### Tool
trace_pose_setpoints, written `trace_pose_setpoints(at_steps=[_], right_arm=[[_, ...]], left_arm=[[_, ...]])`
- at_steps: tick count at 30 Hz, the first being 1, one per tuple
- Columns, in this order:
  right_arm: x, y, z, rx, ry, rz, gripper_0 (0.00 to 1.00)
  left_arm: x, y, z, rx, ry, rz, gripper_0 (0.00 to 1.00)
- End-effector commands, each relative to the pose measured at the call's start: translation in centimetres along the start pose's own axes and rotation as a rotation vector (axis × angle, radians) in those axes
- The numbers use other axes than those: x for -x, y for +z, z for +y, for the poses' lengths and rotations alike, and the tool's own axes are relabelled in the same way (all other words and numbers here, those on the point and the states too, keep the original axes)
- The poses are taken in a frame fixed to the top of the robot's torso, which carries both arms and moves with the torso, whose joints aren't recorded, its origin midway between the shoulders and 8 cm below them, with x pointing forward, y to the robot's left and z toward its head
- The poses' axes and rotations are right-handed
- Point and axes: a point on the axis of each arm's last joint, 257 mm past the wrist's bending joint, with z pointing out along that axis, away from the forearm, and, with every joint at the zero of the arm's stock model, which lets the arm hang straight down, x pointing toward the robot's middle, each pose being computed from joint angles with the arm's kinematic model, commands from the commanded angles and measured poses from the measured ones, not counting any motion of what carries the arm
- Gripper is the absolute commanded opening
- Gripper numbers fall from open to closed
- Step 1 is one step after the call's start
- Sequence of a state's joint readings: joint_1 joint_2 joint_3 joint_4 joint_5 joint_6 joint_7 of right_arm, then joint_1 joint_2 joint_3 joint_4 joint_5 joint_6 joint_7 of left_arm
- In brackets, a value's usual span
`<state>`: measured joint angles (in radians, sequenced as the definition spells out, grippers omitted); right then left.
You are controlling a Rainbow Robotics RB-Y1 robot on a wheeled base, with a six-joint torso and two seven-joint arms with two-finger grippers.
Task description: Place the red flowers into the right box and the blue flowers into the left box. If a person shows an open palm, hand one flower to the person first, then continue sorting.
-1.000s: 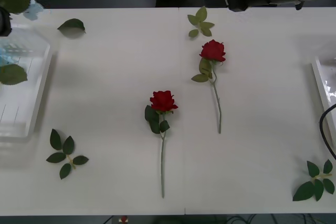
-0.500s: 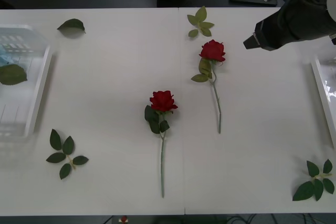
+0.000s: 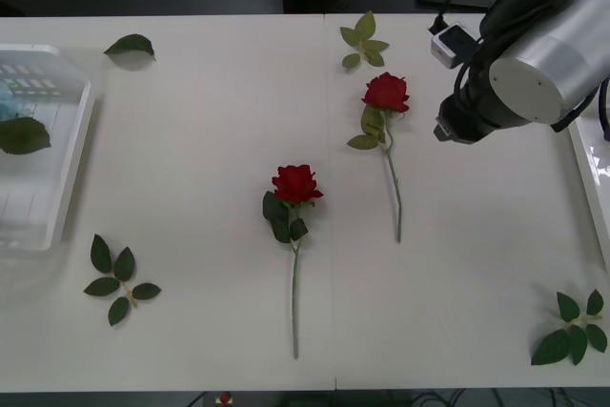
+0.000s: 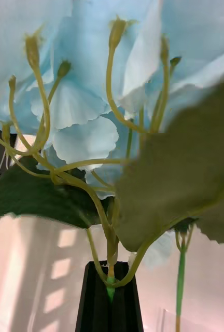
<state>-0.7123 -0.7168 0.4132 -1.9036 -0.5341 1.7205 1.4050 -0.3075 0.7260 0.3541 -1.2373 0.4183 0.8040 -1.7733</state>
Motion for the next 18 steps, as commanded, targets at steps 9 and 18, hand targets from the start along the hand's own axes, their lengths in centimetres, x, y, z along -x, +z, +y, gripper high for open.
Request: trace_pose_setpoints(at_steps=[9, 18], right_arm=[[2.4, 3.1, 2.2, -0.009, 0.044, 0.009, 1.00], [4.5, 6.0, 4.3, 0.017, 0.082, 0.000, 1.00]], left_arm=[[0.7, 0.1, -2.7, -0.053, -0.032, -0.020, 0.68], [3.6, -5.6, -5.9, -0.158, 0.019, 0.095, 0.81]])
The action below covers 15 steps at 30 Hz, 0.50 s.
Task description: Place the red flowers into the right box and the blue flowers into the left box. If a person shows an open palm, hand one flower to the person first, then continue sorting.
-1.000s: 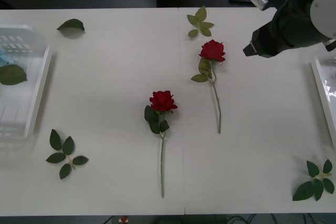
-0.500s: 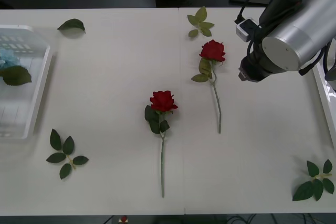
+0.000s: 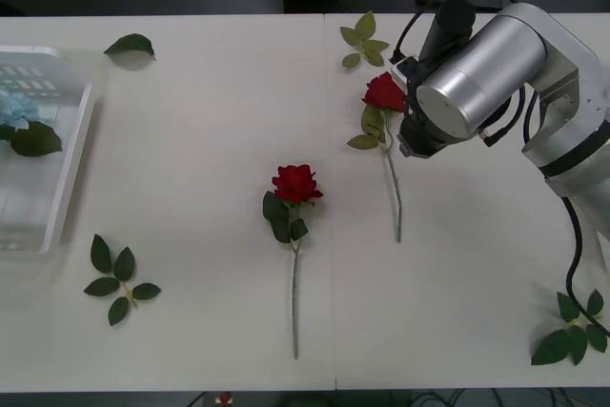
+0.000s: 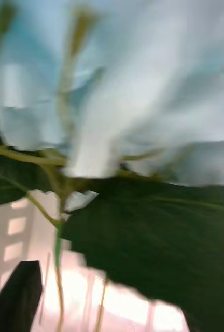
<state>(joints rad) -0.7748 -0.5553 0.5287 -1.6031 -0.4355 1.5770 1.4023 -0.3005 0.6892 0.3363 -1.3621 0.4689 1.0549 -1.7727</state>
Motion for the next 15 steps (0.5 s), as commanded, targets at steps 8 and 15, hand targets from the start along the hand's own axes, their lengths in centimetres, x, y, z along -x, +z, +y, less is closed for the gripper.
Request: trace_pose_setpoints(at_steps=[8, 15], right_arm=[[4.5, 2.3, 1.2, 0.000, 0.095, -0.071, 1.00], [5.0, 4.5, 1.9, 0.005, 0.123, -0.062, 1.00]], left_arm=[[8.8, -13.1, -9.0, -0.239, 0.029, 0.020, 0.98], [9.0, -17.5, -20.6, -0.371, -0.030, 0.014, 1.00]])
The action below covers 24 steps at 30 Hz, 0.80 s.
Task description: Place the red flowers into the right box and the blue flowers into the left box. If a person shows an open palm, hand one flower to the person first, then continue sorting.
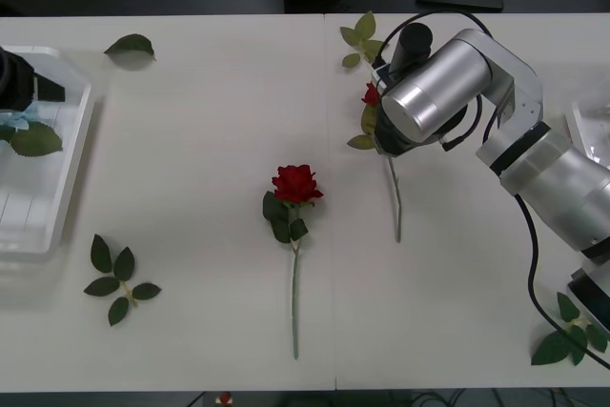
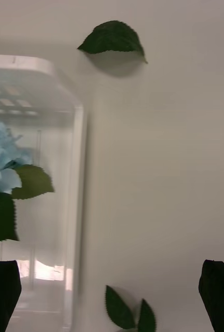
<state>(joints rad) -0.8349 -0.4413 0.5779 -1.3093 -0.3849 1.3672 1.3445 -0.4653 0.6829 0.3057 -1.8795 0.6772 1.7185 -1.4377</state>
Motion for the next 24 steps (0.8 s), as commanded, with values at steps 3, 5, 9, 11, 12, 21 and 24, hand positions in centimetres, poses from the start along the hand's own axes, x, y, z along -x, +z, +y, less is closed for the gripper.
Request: trace_pose_setpoints(at_steps=[3, 5, 9, 11, 12, 21, 24], right_arm=[[2.9, 0.0, 0.2, -0.005, 0.043, -0.039, 1.00], [2.9, 0.5, 0.3, -0.009, 0.045, -0.034, 1.00], [3.0, 0.9, 0.3, -0.011, 0.051, -0.028, 1.00], [3.1, 1.0, 0.4, -0.011, 0.053, -0.027, 1.00], [3.1, 1.0, 0.5, -0.011, 0.052, -0.027, 1.00], [2.8, 1.9, 0.9, -0.009, 0.061, -0.012, 1.00], [2.8, 2.5, 1.3, -0.004, 0.066, -0.008, 1.00]], left_arm=[[-0.8, 0.1, -10.7, -0.103, 0.017, -0.050, 1.00], [-2.3, 0.8, -13.3, -0.115, 0.017, -0.054, 1.00], [-5.8, 2.6, -17.1, -0.107, 0.050, -0.096, 1.00], [-7.4, 3.5, -18.4, -0.085, 0.082, -0.121, 1.00], [-8.4, 4.0, -19.2, -0.080, 0.103, -0.135, 1.00], [-14.0, 6.7, -24.6, -0.110, 0.227, -0.186, 1.00], [-15.7, 7.2, -27.0, -0.122, 0.270, -0.184, 1.00]])
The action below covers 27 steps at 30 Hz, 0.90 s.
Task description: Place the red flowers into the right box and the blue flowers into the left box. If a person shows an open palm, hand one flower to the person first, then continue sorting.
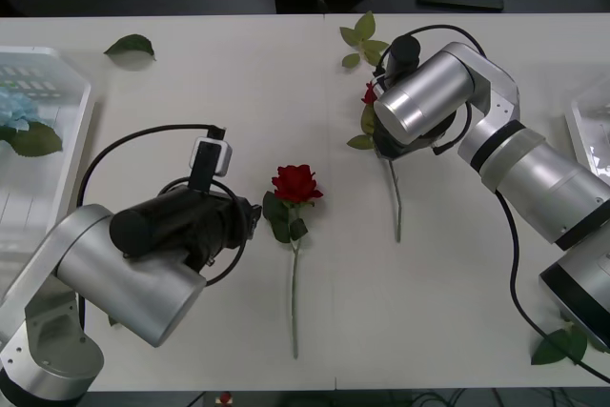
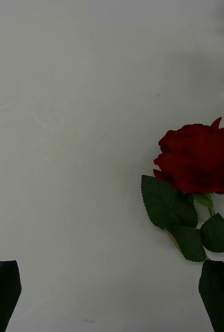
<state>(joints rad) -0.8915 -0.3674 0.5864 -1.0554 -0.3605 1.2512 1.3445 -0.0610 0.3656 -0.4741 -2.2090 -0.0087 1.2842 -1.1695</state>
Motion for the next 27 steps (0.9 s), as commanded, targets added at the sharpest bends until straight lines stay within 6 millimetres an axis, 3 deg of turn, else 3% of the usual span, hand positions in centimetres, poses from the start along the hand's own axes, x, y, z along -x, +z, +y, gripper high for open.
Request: trace_pose_setpoints(at_steps=[1, 10, 14, 19, 24, 27], right_arm=[[3.2, -1.3, 1.7, 0.016, 0.023, -0.050, 1.00], [3.2, -1.2, 2.1, 0.021, 0.018, -0.048, 0.96], [2.9, -1.1, 2.4, 0.017, 0.008, -0.044, 0.83], [2.9, -1.0, 2.8, 0.019, 0.010, -0.042, 0.48], [2.4, -0.6, 3.0, 0.015, 0.009, -0.030, 0.46], [2.4, -0.6, 3.1, 0.012, 0.007, -0.031, 0.38]], left_arm=[[0.5, 0.2, -3.0, -0.024, 0.044, -0.039, 1.00], [-1.1, 4.1, -7.9, -0.086, 0.085, -0.095, 1.00], [-1.4, 6.1, -8.8, -0.082, 0.074, -0.104, 1.00], [-1.4, 7.7, -9.9, -0.087, 0.075, -0.095, 1.00], [-1.1, 8.7, -10.8, -0.084, 0.078, -0.087, 1.00], [-1.0, 9.2, -10.9, -0.076, 0.085, -0.082, 1.00]])
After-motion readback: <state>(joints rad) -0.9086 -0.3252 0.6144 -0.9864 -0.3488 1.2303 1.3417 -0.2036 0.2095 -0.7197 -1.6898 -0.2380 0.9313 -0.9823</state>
